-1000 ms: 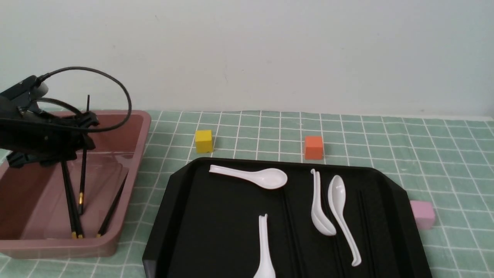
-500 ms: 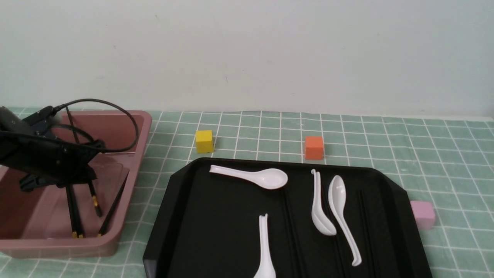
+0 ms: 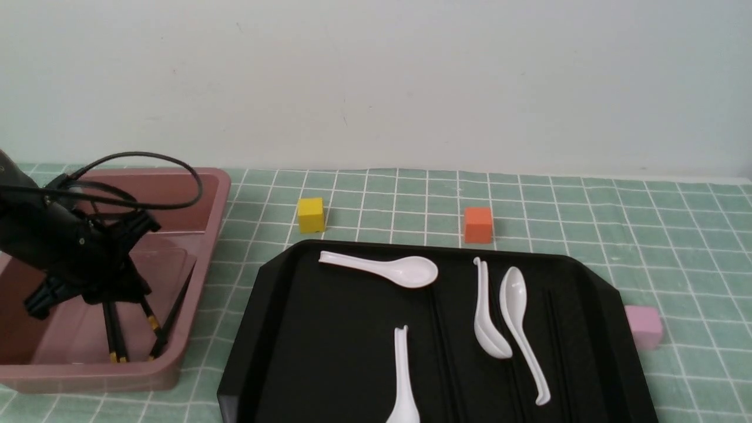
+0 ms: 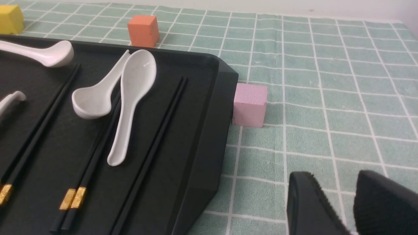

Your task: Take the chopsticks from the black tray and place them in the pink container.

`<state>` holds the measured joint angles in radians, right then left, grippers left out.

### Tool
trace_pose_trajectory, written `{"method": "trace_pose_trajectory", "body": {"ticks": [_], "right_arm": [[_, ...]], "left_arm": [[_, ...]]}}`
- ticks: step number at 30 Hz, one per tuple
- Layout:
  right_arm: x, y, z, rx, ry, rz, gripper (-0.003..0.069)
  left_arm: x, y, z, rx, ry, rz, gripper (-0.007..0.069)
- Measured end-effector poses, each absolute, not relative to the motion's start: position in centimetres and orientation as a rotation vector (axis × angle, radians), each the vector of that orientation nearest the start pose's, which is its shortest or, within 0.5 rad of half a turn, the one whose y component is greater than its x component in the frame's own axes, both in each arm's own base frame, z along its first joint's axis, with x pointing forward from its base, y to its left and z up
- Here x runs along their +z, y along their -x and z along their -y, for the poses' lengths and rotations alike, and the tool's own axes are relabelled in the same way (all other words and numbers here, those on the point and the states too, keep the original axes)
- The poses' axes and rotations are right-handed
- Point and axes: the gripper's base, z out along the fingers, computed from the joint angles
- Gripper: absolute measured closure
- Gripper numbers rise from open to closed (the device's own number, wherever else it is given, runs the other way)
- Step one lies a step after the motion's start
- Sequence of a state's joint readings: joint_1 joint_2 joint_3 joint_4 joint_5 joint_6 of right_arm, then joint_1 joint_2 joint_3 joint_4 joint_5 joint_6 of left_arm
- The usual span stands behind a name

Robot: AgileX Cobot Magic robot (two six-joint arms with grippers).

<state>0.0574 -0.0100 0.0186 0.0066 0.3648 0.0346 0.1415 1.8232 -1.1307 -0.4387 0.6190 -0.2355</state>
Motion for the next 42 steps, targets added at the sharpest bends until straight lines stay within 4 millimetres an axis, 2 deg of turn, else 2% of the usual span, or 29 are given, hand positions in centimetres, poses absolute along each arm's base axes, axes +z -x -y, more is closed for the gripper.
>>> {"method": "trace_pose_trajectory", "body": {"ticks": [1,3,4,5,6,8,10,12,16,18,22,24,28,30,31,33,34,35,36,38,42], "right_arm": [[17.5,-5.3,-0.3,0.07,0.017,-1.857,0.0419],[17.5,-5.3,-0.3,0.07,0.017,-1.857,0.0419],[17.5,-5.3,-0.3,0.07,0.017,-1.857,0.0419],[17.5,-5.3,-0.3,0.07,0.017,-1.857,0.0419],[17.5,-5.3,-0.3,0.07,0.017,-1.857,0.0419],[17.5,-5.3,-0.3,0.07,0.017,-1.857,0.0419],[17.5,-5.3,-0.3,0.07,0.017,-1.857,0.0419],[17.5,-5.3,-0.3,0.07,0.017,-1.857,0.0419],[17.5,-5.3,-0.3,0.07,0.017,-1.857,0.0419],[17.5,-5.3,-0.3,0.071,0.016,-1.857,0.0419],[17.5,-5.3,-0.3,0.071,0.016,-1.857,0.0419],[17.5,-5.3,-0.3,0.071,0.016,-1.857,0.0419],[17.5,-5.3,-0.3,0.071,0.016,-1.857,0.0419],[17.5,-5.3,-0.3,0.071,0.016,-1.857,0.0419],[17.5,-5.3,-0.3,0.071,0.016,-1.857,0.0419],[17.5,-5.3,-0.3,0.071,0.016,-1.857,0.0419],[17.5,-5.3,-0.3,0.071,0.016,-1.857,0.0419],[17.5,-5.3,-0.3,0.071,0.016,-1.857,0.0419],[17.5,-5.3,-0.3,0.071,0.016,-1.857,0.0419],[17.5,-5.3,-0.3,0.071,0.016,-1.857,0.0419],[17.5,-5.3,-0.3,0.071,0.016,-1.857,0.0419]], "left_arm": [[18.1,-36.0,-2.9,-0.464,0.942,-2.619,0.0473],[18.4,-35.6,-2.7,-0.473,0.936,-2.647,0.0379],[18.6,-35.5,-2.7,-0.473,0.931,-2.652,0.0363],[19.5,-35.1,-2.6,-0.477,0.911,-2.656,0.031],[20.6,-34.7,-2.5,-0.474,0.886,-2.648,0.0288],[22.6,-33.7,-2.4,-0.462,0.833,-2.635,0.0284],[25.4,-32.3,-2.4,-0.423,0.758,-2.609,0.033],[28.2,-30.6,-2.6,-0.352,0.672,-2.572,0.041],[32.3,-27.1,-2.9,-0.206,0.571,-2.503,0.0614],[34.0,-25.2,-3.0,-0.153,0.553,-2.482,0.0637],[35.5,-21.7,-2.6,-0.141,0.54,-2.441,0.0637],[35.5,-19.5,-2.1,-0.161,0.522,-2.411,0.0637],[34.1,-14.9,-1.0,-0.224,0.46,-2.335,0.0637],[31.7,-11.9,-0.1,-0.275,0.414,-2.284,0.0637],[31.9,-11.7,-0.1,-0.282,0.412,-2.265,0.0637],[29.3,-9.1,0.6,-0.339,0.4,-2.178,0.0637],[28.7,-8.7,0.8,-0.352,0.403,-2.158,0.0637],[27.2,-8.0,1.0,-0.378,0.416,-2.128,0.0637],[27.1,-7.9,1.0,-0.387,0.42,-2.116,0.0637],[25.2,-6.8,1.2,-0.429,0.441,-2.034,0.0637],[23.8,-6.1,1.3,-0.458,0.459,-1.947,0.0637]]}}
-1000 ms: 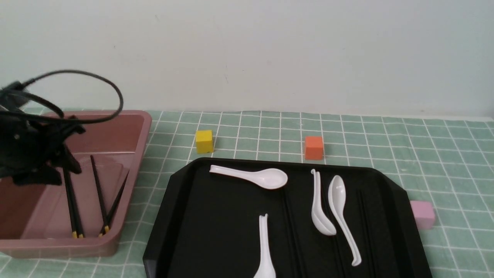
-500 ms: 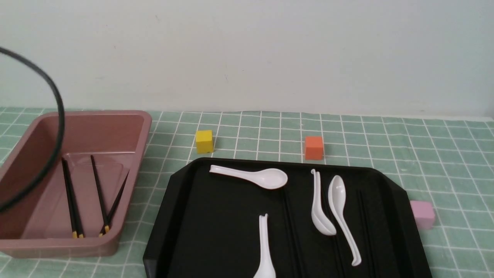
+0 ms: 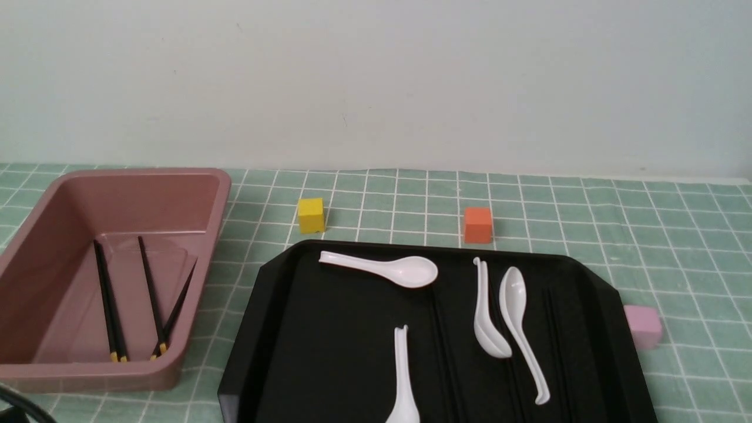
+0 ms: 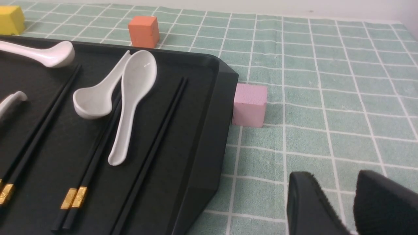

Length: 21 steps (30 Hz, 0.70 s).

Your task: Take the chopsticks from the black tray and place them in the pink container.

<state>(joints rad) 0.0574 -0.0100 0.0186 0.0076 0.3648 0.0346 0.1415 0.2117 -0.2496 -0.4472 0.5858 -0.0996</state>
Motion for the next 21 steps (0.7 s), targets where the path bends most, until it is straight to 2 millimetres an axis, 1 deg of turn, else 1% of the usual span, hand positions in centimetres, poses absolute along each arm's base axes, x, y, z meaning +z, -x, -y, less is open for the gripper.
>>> {"method": "trace_pose_trajectory", "body": {"ticks": [2,6,9,11,13,15,17,21], "right_arm": [[17.5,-5.3,-0.3,0.071,0.016,-1.857,0.0419],[17.5,-5.3,-0.3,0.071,0.016,-1.857,0.0419],[17.5,-5.3,-0.3,0.071,0.016,-1.857,0.0419],[17.5,-5.3,-0.3,0.071,0.016,-1.857,0.0419],[17.5,-5.3,-0.3,0.071,0.016,-1.857,0.0419],[17.5,-5.3,-0.3,0.071,0.016,-1.857,0.0419],[17.5,-5.3,-0.3,0.071,0.016,-1.857,0.0419],[17.5,-5.3,-0.3,0.071,0.016,-1.857,0.0419]], "left_arm": [[23.3,-6.0,1.3,-0.459,0.463,-1.93,0.0637],[23.0,-6.0,1.0,-0.407,0.443,-1.919,0.0637],[23.1,-6.1,0.9,-0.368,0.396,-1.915,0.0637],[23.1,-6.1,0.9,-0.335,0.317,-1.907,0.0637],[22.6,-6.3,0.8,-0.299,0.243,-1.904,0.0637],[21.7,-6.4,0.9,-0.296,0.21,-1.915,0.0637],[20.9,-6.3,0.9,-0.305,0.201,-1.93,0.0637],[19.2,-5.9,0.7,-0.317,0.237,-1.929,0.0636]]}}
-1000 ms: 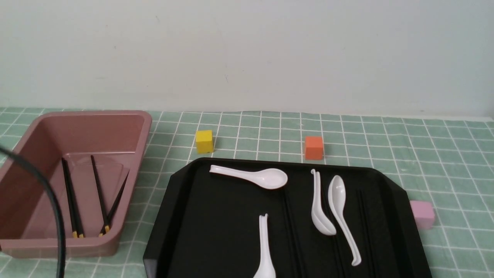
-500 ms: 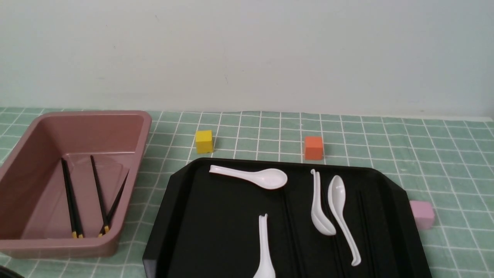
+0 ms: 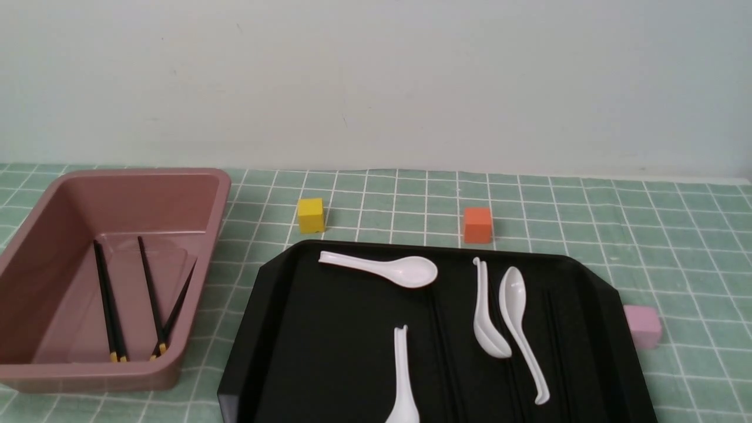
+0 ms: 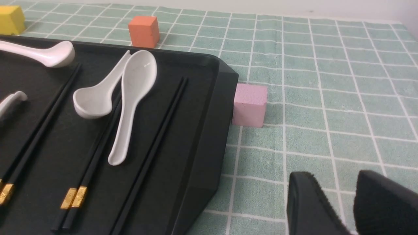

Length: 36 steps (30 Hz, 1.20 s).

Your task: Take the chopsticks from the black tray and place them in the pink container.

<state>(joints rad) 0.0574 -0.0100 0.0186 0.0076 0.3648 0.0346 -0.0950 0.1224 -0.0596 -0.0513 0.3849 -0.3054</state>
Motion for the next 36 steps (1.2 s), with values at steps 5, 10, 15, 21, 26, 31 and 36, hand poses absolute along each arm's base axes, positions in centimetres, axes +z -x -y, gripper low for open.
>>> {"method": "trace_pose_trajectory", "body": {"ticks": [5,10,15,21,26,31,36], "right_arm": [[17.5,-5.3,-0.3,0.071,0.016,-1.857,0.0419],[17.5,-5.3,-0.3,0.071,0.016,-1.857,0.0419],[17.5,-5.3,-0.3,0.071,0.016,-1.857,0.0419],[17.5,-5.3,-0.3,0.071,0.017,-1.857,0.0419],[17.5,-5.3,-0.3,0.071,0.017,-1.857,0.0419],[17.5,-5.3,-0.3,0.071,0.017,-1.857,0.0419],[17.5,-5.3,-0.3,0.071,0.017,-1.857,0.0419]], "left_arm": [[17.3,-5.3,0.5,-0.327,0.28,-1.881,0.0635],[17.0,-5.2,0.4,-0.326,0.282,-1.877,0.0634],[16.9,-5.2,0.5,-0.341,0.292,-1.878,0.063],[16.9,-5.2,0.5,-0.341,0.293,-1.878,0.0624],[16.9,-5.2,0.5,-0.341,0.293,-1.878,0.062],[16.9,-5.2,0.5,-0.341,0.293,-1.878,0.0616],[16.9,-5.2,0.5,-0.341,0.293,-1.878,0.0607]]}}
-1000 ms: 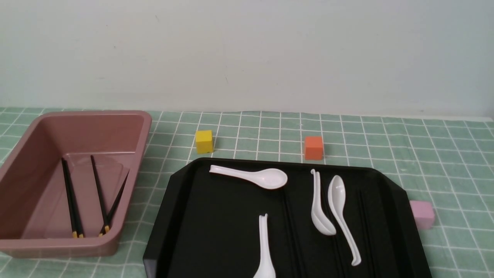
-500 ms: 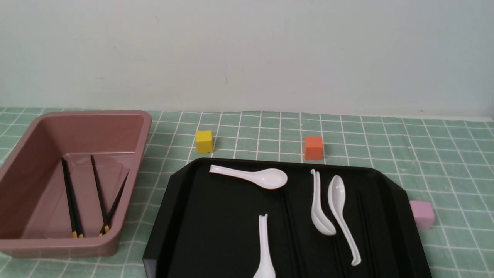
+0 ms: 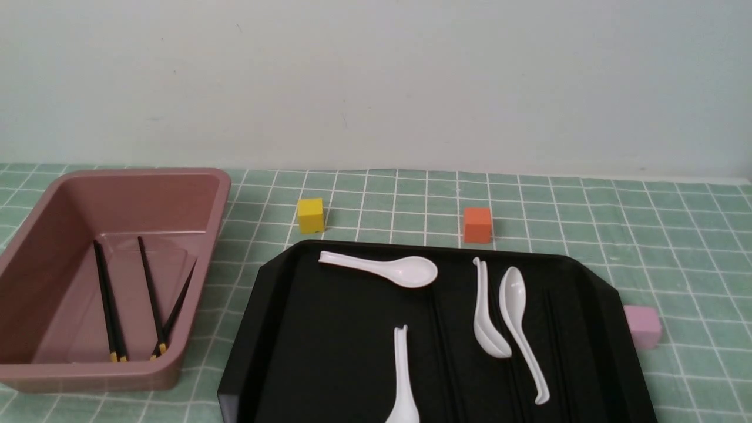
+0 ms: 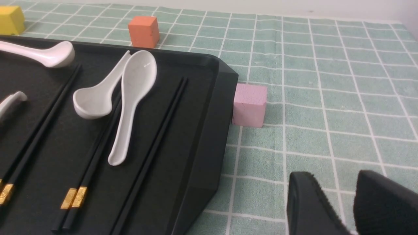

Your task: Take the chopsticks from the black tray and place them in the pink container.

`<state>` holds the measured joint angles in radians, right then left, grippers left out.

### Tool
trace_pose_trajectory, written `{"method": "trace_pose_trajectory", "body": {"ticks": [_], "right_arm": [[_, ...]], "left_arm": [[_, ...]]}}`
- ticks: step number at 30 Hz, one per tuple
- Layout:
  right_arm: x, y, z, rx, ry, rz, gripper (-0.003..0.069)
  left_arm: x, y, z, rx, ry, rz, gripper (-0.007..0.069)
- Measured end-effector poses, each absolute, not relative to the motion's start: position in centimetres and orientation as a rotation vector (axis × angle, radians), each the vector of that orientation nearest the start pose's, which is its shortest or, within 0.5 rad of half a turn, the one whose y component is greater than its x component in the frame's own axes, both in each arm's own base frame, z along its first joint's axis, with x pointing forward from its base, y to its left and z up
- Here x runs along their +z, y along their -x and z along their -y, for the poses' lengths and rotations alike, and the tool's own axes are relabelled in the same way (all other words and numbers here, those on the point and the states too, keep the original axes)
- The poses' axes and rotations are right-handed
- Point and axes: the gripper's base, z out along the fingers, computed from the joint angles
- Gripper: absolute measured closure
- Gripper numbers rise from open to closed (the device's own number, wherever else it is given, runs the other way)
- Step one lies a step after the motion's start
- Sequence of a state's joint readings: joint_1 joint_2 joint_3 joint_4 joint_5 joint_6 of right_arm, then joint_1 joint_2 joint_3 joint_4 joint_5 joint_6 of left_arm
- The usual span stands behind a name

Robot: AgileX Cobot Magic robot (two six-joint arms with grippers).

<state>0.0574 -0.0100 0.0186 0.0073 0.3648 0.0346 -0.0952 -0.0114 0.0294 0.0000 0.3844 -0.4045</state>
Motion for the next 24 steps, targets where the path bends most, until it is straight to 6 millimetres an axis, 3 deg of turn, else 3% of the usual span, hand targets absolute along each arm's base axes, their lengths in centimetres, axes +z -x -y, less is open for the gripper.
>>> {"method": "trace_pose_trajectory", "body": {"ticks": [24], "right_arm": [[17.46,-5.26,-0.33,0.071,0.017,-1.857,0.0419]], "left_arm": [[16.94,-5.21,0.5,-0.341,0.293,-1.878,0.0586]]}}
